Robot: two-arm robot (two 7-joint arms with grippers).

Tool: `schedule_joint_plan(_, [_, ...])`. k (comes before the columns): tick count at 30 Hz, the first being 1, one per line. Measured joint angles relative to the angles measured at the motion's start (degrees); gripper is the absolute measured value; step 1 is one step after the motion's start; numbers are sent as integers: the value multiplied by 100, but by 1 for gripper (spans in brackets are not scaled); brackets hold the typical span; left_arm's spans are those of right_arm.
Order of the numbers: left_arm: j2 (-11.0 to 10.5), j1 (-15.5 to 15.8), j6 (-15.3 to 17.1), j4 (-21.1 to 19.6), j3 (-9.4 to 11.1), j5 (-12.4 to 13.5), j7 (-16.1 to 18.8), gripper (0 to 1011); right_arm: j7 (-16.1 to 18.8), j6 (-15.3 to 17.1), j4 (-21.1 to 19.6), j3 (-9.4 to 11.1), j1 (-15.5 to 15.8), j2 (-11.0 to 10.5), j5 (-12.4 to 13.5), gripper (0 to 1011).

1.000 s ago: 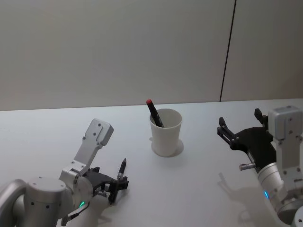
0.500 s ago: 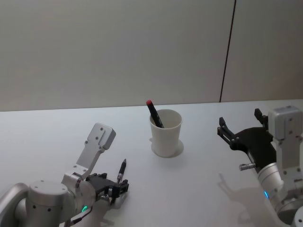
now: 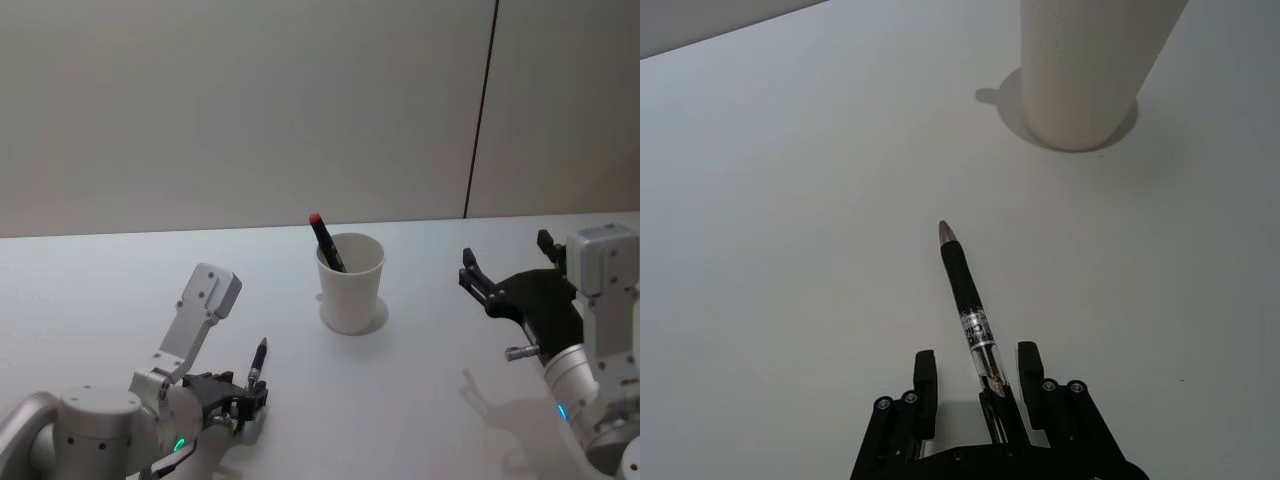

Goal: Place the pen into the pen holder.

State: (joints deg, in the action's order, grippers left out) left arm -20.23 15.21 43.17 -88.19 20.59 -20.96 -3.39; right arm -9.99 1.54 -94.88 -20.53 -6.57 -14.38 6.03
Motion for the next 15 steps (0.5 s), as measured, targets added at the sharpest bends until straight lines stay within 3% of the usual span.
schedule_joint_plan(15, [-2,-95,-57,-88,-1,57,48,407,0,0,0,0,0,0,0,1001])
